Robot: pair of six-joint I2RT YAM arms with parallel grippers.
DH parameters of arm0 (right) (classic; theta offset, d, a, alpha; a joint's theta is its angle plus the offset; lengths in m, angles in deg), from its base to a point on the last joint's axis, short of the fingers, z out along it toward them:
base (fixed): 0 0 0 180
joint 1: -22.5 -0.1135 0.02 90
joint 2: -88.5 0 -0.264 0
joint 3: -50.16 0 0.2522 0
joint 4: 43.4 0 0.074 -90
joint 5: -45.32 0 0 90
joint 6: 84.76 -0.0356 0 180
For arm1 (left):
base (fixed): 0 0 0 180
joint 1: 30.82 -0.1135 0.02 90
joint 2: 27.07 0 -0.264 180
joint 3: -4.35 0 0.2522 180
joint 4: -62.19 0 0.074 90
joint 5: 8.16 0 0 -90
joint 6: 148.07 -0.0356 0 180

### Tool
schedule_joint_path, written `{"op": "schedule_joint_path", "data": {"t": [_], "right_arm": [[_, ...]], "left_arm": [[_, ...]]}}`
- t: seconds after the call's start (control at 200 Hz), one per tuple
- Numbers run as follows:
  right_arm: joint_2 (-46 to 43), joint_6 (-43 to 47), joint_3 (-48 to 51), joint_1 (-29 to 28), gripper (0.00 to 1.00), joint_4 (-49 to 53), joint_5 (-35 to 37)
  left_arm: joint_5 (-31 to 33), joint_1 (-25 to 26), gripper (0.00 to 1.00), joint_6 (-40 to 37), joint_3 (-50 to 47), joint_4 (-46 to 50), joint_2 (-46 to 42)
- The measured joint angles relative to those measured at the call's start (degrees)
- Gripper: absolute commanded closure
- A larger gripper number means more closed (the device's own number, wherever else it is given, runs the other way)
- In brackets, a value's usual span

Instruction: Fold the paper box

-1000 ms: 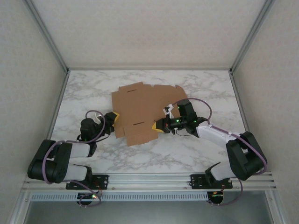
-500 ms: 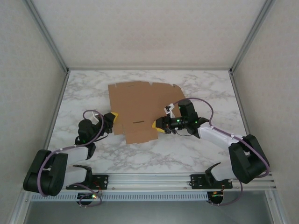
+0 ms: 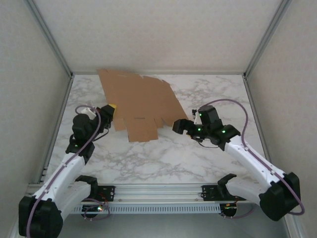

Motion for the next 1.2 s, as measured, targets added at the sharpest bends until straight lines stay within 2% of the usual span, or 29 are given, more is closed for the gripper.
{"op": "schedule_joint_path", "data": {"t": [0.25, 0.35, 0.511, 0.601, 0.711, 0.846, 0.941, 1.026, 1.157, 1.197], "right_arm": [[-4.66, 3.63, -4.52, 0.04, 0.05, 10.97, 17.97], [-5.18, 4.85, -5.14, 0.04, 0.06, 13.88, 21.94], [-3.41, 6.64, -7.74, 0.04, 0.08, 17.22, 25.14], [-1.95, 7.41, -8.68, 0.04, 0.08, 18.53, 26.71], [-0.72, 7.8, -8.74, 0.04, 0.08, 18.99, 27.98], [-0.24, 7.78, -8.72, 0.04, 0.07, 19.17, 29.03], [-0.2, 7.78, -8.72, 0.04, 0.07, 19.23, 30.53], [-0.24, 7.74, -8.61, 0.04, 0.06, 19.61, 32.39], [-0.81, 7.54, -8.0, 0.13, 0.04, 20.52, 35.28], [-1.16, 7.5, -7.8, 0.22, 0.04, 20.87, 35.85]], "left_arm": [[8.17, 0.02, 1.0, -9.03, 21.03, 21.97, 2.29], [11.78, 0.02, 1.0, -12.66, 30.8, 29.81, 5.11], [15.19, 0.63, 1.0, -18.43, 51.98, 38.82, 13.49], [16.65, 3.69, 1.0, -22.16, 65.05, 43.82, 19.93], [17.84, 10.97, 1.0, -26.51, 77.22, 48.06, 29.24], [18.6, 21.44, 1.0, -28.5, 76.91, 50.03, 39.78], [18.71, 29.9, 1.0, -28.81, 74.82, 50.77, 52.41], [16.94, 35.43, 1.0, -28.33, 70.18, 49.27, 62.93], [12.76, 39.34, 0.74, -25.14, 63.63, 47.91, 73.2], [11.58, 39.26, 0.62, -23.5, 63.25, 47.43, 74.14]]}}
